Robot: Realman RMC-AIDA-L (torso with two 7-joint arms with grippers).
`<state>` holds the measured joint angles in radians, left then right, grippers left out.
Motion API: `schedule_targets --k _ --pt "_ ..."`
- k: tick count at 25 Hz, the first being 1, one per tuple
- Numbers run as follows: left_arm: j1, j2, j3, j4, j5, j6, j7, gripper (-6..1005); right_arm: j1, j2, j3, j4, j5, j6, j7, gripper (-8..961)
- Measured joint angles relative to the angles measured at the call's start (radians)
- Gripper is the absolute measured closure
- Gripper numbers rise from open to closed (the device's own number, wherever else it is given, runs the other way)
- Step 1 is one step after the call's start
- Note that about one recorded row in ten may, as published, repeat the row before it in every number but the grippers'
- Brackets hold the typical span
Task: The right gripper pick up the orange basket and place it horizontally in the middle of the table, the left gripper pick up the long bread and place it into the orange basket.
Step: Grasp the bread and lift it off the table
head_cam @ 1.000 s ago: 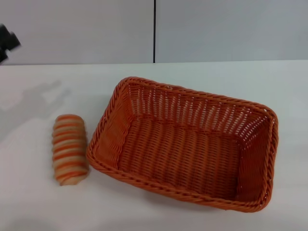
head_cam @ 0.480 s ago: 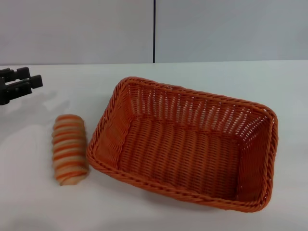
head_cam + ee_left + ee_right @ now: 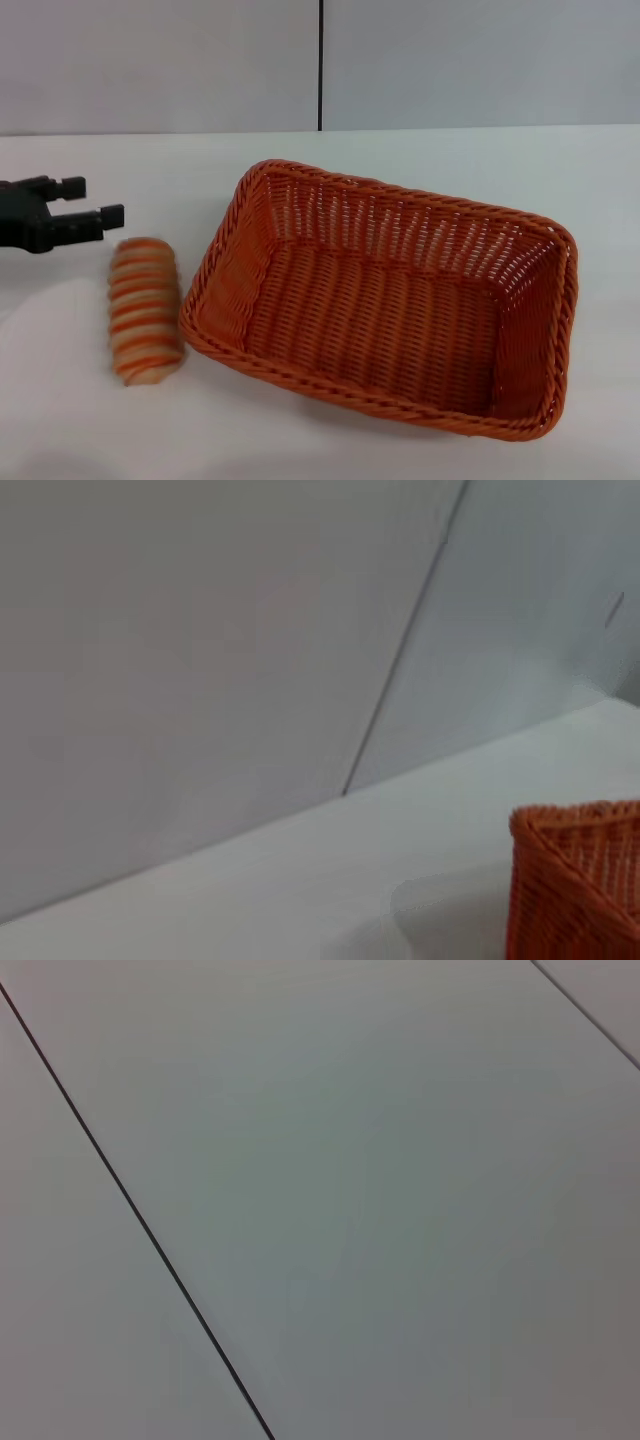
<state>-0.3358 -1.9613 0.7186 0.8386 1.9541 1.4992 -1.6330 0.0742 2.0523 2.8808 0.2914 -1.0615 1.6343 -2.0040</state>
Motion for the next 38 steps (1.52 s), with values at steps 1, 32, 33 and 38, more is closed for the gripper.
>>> schedule_targets --k 1,32,33,38 --pt "0.000 -0.004 0.000 0.003 0.011 0.000 0.000 214 0.001 0.000 0.000 0.000 0.000 0.000 0.000 527" --pt "0.006 -0.086 0.010 -0.008 0.116 -0.132 0.061 174 0.019 0.006 -0.001 -0.002 -0.038 -0.034 -0.007 526" --pt "0.006 -0.086 0.010 -0.008 0.116 -0.132 0.061 174 0.019 0.005 -0.001 -0.002 -0.043 -0.033 -0.007 527" --pt "0.005 -0.087 0.010 -0.021 0.117 -0.133 0.072 174 0.021 0.004 -0.001 -0.002 -0.052 -0.032 -0.006 527"
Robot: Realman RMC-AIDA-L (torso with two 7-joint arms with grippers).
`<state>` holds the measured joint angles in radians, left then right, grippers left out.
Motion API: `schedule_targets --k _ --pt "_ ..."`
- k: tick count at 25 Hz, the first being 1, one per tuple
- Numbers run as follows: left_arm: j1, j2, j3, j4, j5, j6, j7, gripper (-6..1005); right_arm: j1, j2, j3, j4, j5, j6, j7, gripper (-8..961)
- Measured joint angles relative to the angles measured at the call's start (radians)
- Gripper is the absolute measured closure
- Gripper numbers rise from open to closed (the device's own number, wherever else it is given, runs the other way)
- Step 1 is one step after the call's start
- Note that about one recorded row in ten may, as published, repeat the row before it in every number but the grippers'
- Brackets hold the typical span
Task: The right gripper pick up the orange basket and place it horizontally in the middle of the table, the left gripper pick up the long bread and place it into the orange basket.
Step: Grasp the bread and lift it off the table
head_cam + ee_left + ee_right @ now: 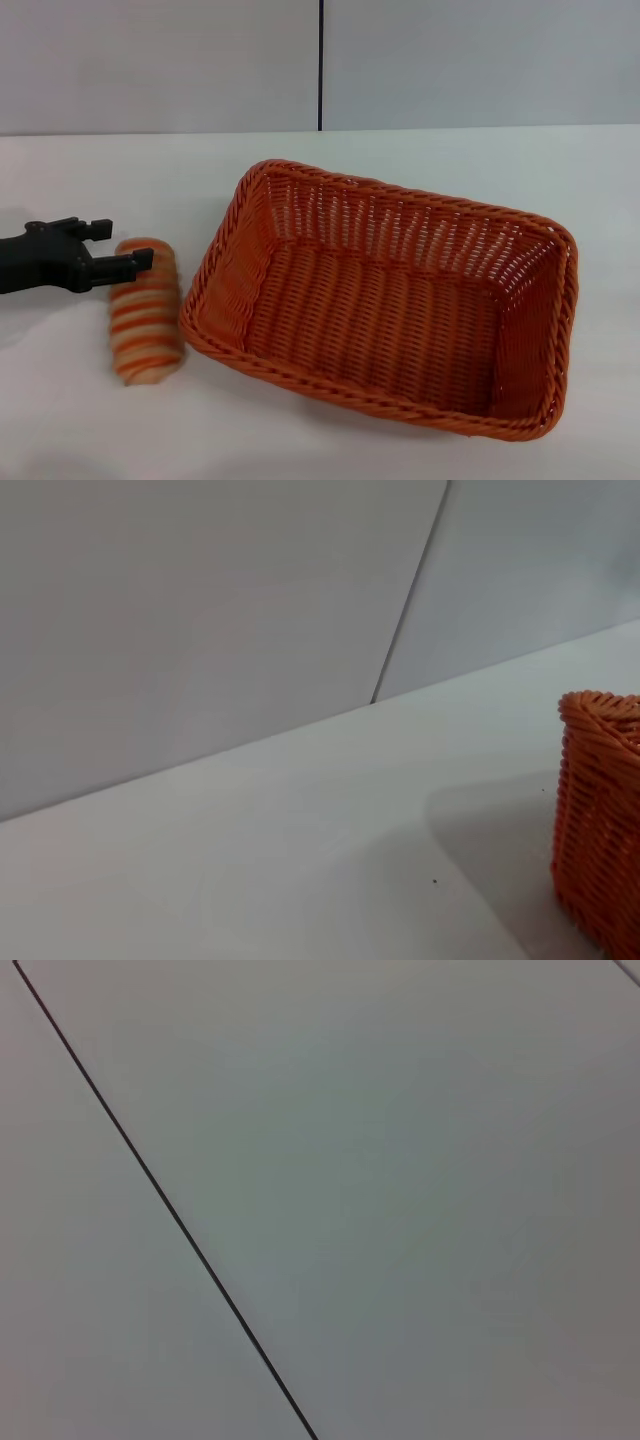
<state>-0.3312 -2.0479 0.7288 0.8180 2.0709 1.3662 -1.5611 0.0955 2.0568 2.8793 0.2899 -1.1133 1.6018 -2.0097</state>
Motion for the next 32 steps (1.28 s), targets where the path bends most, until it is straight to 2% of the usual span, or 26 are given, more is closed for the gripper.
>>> schedule_targets --k 32 --pt "-0.002 -0.001 0.013 -0.040 0.011 -0.006 0.018 179 0.004 -0.002 0.000 0.000 -0.032 0.006 0.005 545"
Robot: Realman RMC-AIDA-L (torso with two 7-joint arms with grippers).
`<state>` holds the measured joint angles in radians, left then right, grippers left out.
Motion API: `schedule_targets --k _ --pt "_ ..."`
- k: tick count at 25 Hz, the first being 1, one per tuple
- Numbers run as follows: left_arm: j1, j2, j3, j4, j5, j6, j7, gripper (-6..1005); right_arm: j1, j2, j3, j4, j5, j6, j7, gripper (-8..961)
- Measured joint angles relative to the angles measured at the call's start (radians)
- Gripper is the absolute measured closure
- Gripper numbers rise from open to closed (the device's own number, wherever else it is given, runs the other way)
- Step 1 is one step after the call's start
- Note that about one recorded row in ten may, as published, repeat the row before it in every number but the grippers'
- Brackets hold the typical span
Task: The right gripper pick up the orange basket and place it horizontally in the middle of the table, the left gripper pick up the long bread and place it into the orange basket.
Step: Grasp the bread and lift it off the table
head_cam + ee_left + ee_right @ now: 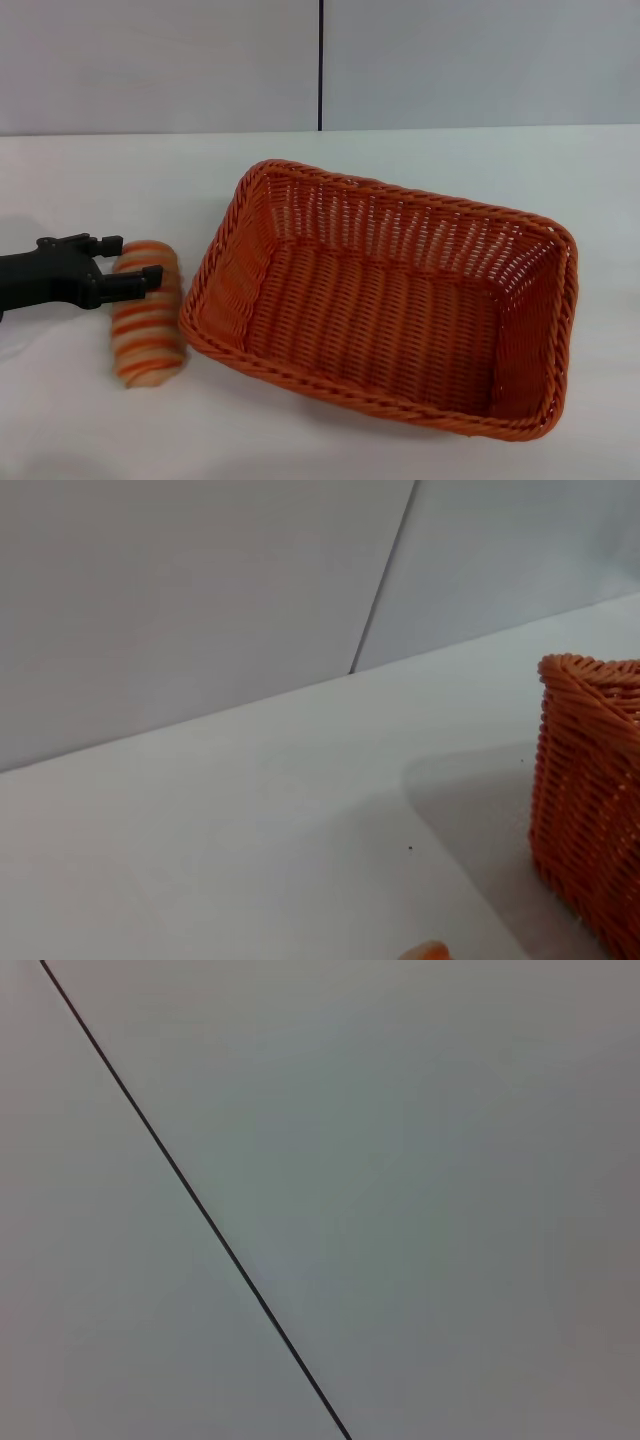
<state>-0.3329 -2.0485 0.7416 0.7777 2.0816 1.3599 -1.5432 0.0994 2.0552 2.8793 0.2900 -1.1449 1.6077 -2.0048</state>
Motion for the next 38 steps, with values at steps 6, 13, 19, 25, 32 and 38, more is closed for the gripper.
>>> schedule_targets --k 6,13,19,25,32,38 --pt "0.000 -0.004 0.024 0.000 0.000 -0.017 0.001 180 -0.002 0.002 0.000 0.000 0.000 0.000 0.000 545" --pt "0.001 -0.004 0.023 0.000 -0.002 -0.012 0.002 245 -0.005 0.003 0.000 0.000 0.001 0.000 0.001 545" --pt "0.005 -0.007 0.018 0.004 -0.008 0.012 0.014 330 -0.007 0.005 0.000 -0.006 0.008 0.000 0.002 545" --pt "0.005 -0.008 0.016 0.000 -0.014 0.018 0.020 372 -0.008 -0.002 0.000 -0.024 0.011 0.000 0.002 544" --pt "0.012 -0.009 0.015 0.000 -0.030 0.013 0.024 435 -0.007 -0.002 0.000 -0.025 0.011 0.000 0.002 543" --pt "0.012 -0.009 0.015 0.000 -0.034 0.015 0.024 484 -0.007 -0.003 0.000 -0.025 0.011 0.000 0.002 544"
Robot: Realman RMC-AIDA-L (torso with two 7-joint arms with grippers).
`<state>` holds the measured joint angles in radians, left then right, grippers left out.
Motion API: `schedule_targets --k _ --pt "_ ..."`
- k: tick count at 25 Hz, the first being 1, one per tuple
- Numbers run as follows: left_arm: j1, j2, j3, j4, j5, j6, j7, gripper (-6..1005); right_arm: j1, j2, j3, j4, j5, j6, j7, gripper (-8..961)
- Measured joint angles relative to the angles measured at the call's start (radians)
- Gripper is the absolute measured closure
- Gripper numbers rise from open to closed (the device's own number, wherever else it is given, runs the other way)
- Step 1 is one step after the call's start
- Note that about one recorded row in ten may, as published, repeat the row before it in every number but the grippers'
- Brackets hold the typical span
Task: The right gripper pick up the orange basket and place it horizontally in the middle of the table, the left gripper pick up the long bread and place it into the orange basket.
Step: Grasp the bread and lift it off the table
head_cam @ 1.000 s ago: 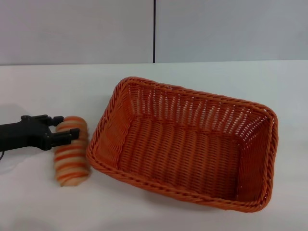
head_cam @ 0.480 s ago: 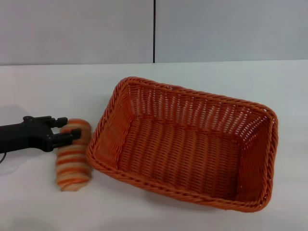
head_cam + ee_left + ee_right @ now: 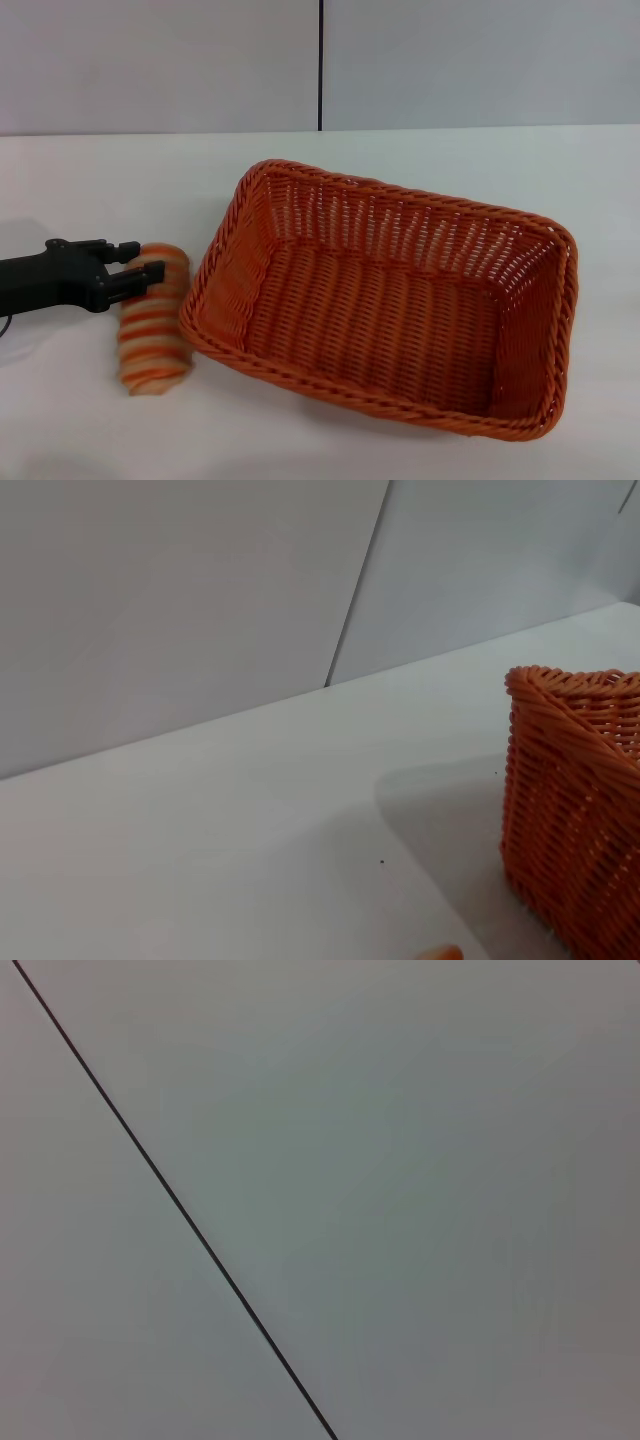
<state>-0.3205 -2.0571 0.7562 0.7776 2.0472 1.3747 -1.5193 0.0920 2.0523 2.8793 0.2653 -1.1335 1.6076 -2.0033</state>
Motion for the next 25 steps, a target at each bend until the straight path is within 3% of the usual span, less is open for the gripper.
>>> schedule_targets --k 25 --pt "0.002 0.000 0.000 0.002 -0.001 0.003 -0.004 687 0.002 0.002 0.000 0.000 0.000 0.000 0.000 543"
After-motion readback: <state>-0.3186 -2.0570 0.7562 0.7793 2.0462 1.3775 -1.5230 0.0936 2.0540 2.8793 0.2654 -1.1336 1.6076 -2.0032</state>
